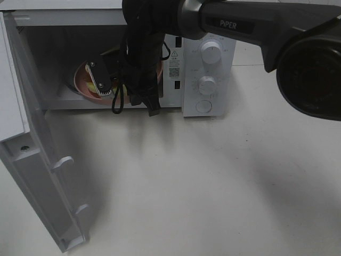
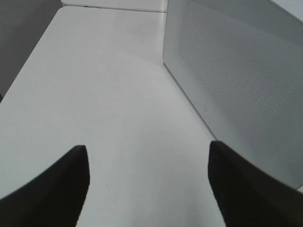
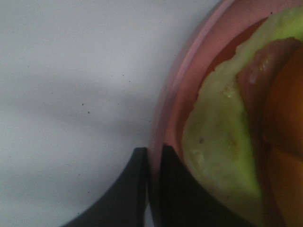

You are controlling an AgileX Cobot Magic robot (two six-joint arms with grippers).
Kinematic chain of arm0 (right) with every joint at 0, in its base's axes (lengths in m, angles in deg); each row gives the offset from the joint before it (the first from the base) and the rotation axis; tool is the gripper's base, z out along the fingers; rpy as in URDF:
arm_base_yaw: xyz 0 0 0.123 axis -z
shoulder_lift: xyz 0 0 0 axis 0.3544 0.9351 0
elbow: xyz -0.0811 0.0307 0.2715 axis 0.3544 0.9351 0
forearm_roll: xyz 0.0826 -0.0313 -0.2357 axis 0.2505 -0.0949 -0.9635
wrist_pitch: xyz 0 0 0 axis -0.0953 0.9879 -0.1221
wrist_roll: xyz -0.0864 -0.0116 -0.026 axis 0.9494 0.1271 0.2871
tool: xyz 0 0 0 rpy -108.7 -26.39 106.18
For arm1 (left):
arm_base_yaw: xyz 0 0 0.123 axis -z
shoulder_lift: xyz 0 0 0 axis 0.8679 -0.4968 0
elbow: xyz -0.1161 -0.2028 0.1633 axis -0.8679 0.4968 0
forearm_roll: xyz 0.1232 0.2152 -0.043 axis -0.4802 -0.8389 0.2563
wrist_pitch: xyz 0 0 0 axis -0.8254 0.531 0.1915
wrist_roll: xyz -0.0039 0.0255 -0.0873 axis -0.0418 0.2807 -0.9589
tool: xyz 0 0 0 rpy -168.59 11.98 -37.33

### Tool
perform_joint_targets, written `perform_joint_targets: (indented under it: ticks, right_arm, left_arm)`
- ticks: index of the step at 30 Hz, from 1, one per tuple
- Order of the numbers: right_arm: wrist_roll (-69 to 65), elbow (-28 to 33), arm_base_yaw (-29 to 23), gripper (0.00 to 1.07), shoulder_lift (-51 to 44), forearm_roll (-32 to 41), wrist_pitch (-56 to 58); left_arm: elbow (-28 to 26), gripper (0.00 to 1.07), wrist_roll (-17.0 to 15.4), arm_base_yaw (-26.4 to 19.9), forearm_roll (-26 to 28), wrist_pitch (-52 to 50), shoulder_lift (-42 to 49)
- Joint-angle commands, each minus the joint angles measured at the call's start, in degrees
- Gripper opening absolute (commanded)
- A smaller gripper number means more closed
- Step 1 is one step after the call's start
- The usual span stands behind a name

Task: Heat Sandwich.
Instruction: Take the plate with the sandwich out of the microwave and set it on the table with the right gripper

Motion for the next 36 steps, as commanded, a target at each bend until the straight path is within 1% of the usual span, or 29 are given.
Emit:
perform_joint_targets:
  ticks: [1,8,13,23,26,27,28,31,32,33,35,36]
  right_arm:
    - [-4.07,3.78,-0.06,0.00,-3.61,-5.10,-1.43]
    - [-4.64,8.65,-0.92,0.00,-7.28,-5.33,-5.33]
    - [-4.64,9.74,-2.23,0.00,-8.42,-5.04,-5.39]
    - [-4.64,10.49,-3.21,0.00,-10.54,-4.47,-3.61]
    - [-3.50,14.04,-3.61,0.00,-12.72,-4.35,-4.41]
    - [-3.50,14.04,-3.61,0.00,-12.72,-4.35,-4.41]
    - [-3.09,16.79,-3.61,0.00,-13.69,-4.35,-5.27]
    - [-1.95,21.03,-4.30,0.00,-16.10,-4.41,-7.68]
    - [-1.95,21.03,-4.30,0.00,-16.10,-4.41,-7.68]
    - [-0.29,23.49,-4.76,0.00,-17.82,-4.35,-8.77]
    - [1.60,25.84,-5.44,0.00,-19.25,-4.35,-8.88]
    - [2.29,28.02,-5.96,0.00,-20.40,-3.67,-10.03]
  left_arm:
    - [0.11,0.68,-0.23,0.34,0.17,-0.92,0.34]
    - [0.11,0.68,-0.23,0.34,0.17,-0.92,0.34]
    - [0.11,0.68,-0.23,0.34,0.17,-0.92,0.34]
    - [0.11,0.68,-0.23,0.34,0.17,-0.92,0.34]
    - [0.11,0.68,-0.23,0.34,0.17,-0.92,0.34]
    - [0.11,0.68,-0.23,0.34,0.17,-0.92,0.34]
    - [0.11,0.68,-0.23,0.34,0.17,-0.92,0.34]
    - [0.11,0.68,-0.23,0.34,0.17,-0.92,0.34]
    - [0.11,0.68,-0.23,0.34,0.17,-0.92,0.34]
    - [0.11,0.68,-0.23,0.34,0.17,-0.92,0.34]
    - [0.11,0.68,-0.23,0.34,0.17,-0.92,0.34]
    - [0.11,0.68,-0.23,0.34,0.17,-0.92,0.34]
